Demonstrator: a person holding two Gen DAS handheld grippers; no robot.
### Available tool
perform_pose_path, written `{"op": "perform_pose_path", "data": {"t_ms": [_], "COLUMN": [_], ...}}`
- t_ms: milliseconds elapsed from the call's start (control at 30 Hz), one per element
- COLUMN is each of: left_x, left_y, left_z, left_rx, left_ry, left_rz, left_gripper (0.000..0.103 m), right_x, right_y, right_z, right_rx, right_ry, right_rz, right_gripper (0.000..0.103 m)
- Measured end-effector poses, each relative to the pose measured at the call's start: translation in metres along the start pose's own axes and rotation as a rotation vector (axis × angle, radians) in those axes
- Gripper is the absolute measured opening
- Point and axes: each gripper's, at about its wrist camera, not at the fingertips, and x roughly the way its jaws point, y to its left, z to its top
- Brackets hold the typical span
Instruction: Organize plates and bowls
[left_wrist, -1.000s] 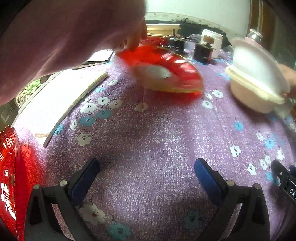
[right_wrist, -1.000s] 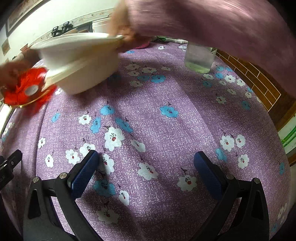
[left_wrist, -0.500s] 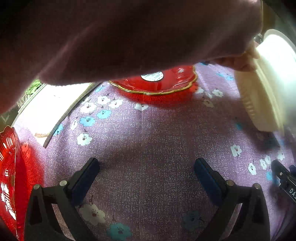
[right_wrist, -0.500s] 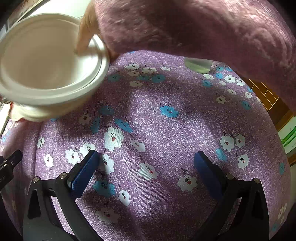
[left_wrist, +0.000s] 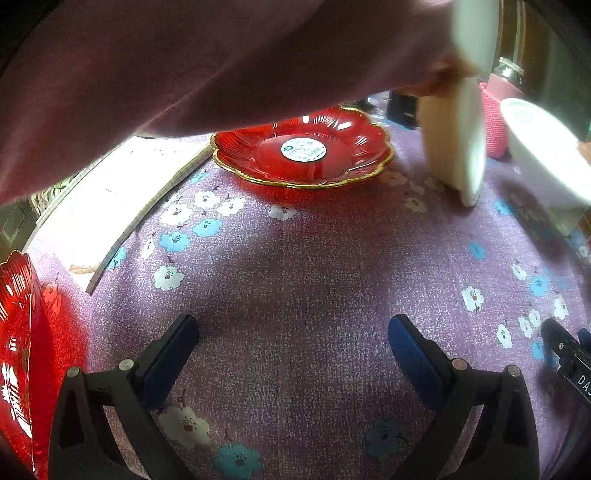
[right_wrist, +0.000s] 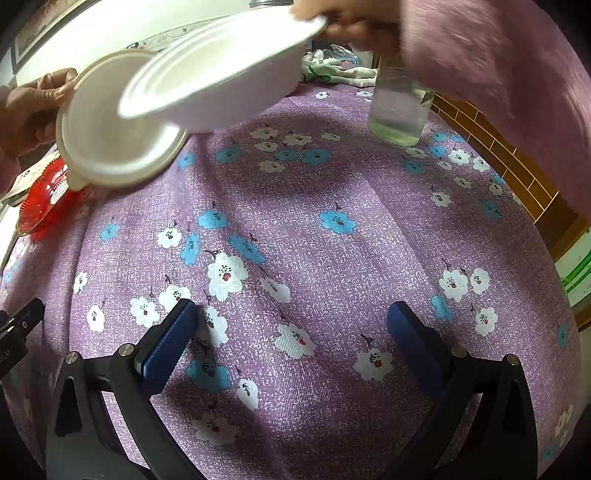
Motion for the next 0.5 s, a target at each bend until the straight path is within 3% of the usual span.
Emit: {"op": "perform_pose_path", "data": {"t_ms": [500], "left_x": [-0.0010], "left_y": [0.0042], "left_z": [-0.0003], "left_rx": [-0.003], "left_ry": [-0.005], "left_rz": [-0.002], "left_gripper": [0.102], "right_x": [0.0008], "right_y": [0.0014], "right_z": [-0.0001], "right_rx": [0.000], "right_ry": [-0.001], "right_rz": [0.000], "right_gripper": [0.103]}}
